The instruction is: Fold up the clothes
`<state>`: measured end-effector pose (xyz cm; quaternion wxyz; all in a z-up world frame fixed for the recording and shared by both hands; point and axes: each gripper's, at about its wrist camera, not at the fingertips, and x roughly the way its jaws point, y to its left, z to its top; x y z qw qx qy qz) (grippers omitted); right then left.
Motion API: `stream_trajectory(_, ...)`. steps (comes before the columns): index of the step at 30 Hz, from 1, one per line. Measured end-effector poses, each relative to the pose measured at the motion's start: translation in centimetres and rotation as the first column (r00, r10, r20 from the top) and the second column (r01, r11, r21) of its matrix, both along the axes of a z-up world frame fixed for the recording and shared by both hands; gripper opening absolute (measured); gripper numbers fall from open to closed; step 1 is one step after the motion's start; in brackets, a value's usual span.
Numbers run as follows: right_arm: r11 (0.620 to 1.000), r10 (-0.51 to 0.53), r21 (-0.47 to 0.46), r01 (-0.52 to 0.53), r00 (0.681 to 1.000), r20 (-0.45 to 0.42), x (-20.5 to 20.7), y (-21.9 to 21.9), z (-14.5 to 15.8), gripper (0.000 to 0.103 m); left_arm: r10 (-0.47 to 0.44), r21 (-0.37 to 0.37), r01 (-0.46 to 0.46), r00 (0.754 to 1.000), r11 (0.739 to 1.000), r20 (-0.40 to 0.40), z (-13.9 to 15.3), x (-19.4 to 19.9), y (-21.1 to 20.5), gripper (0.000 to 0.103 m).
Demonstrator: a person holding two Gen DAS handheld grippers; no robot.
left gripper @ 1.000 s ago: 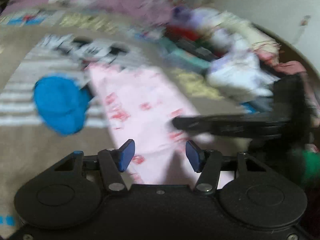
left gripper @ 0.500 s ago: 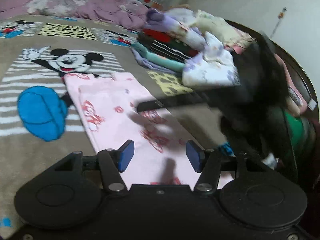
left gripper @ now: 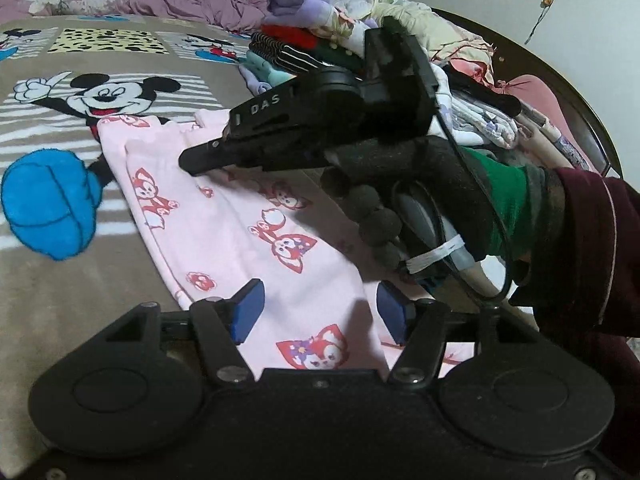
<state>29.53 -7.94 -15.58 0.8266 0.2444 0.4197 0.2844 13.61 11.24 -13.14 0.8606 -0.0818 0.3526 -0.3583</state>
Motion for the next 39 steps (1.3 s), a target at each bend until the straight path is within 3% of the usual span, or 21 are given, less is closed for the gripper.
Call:
stream_trajectory(2, 1.000, -0.010, -0.005, 0.010, 1.000, 0.028, -0.5, -0.2, 0.7, 0.005, 0.001, -0.001, -0.001, 1.000, 1.000, 0.008, 0.1, -0.2, 0.0, 0.062)
stream_trajectory(4, 0.999, -0.043, 0.023, 0.042, 0.997, 0.057, -1.1, -1.3, 1.7, 0.016, -0.004, -0.002, 0.004, 1.000, 1.000, 0.022, 0.3, -0.5, 0.0, 0.062)
stream_trajectory(5, 0.998, -0.055, 0.021, 0.054, 0.995, 0.079, -1.6, -1.8, 2.4, 0.028, -0.008, -0.002, 0.008, 1.000, 1.000, 0.027, 0.3, -0.7, 0.0, 0.062)
stream_trajectory(6, 0.998, -0.067, 0.017, 0.065, 0.993, 0.102, -2.2, -2.4, 3.1, 0.030, -0.012, 0.002, 0.012, 0.999, 1.000, 0.034, 0.4, -1.0, -0.1, 0.062)
stream_trajectory(10, 0.997, -0.074, 0.016, 0.073, 0.983, 0.165, -5.4, -5.1, 5.1, 0.030, -0.027, 0.024, 0.025, 0.998, 0.999, 0.061, 0.6, -2.3, -0.3, 0.062)
stream_trajectory(18, 0.990, 0.018, -0.139, 0.032, 0.940, 0.340, -16.2, -8.6, 6.8, 0.030, -0.054, 0.125, 0.038, 0.991, 0.991, 0.126, 0.7, -6.6, -0.5, 0.062)
stream_trajectory(23, 0.975, 0.086, -0.222, 0.016, 0.893, 0.441, -22.4, -9.1, 6.8, 0.030, -0.119, 0.238, 0.065, 0.968, 0.969, 0.223, 1.1, -11.5, -1.6, 0.062)
stream_trajectory(29, 0.929, 0.224, -0.371, -0.019, 0.824, 0.520, -28.0, -7.8, 5.7, 0.033, -0.119, 0.335, 0.030, 0.962, 0.942, 0.246, 1.0, -15.0, -2.6, 0.062)
stream_trajectory(33, 0.855, 0.357, -0.517, -0.032, 0.761, 0.542, -31.6, -6.2, 4.1, 0.034, -0.097, 0.443, -0.057, 0.944, 0.894, 0.317, 0.7, -17.1, -3.0, 0.062)
stream_trajectory(36, 0.770, 0.454, -0.638, -0.014, 0.714, 0.533, -33.7, -5.3, 2.6, 0.037, -0.140, 0.593, -0.131, 0.911, 0.794, 0.388, -0.3, -18.7, -4.3, 0.062)
stream_trajectory(39, 0.676, 0.523, -0.736, 0.032, 0.684, 0.509, -35.0, -4.5, 1.4, 0.045, -0.225, 0.685, -0.179, 0.861, 0.706, 0.457, -1.0, -19.7, -5.9, 0.062)
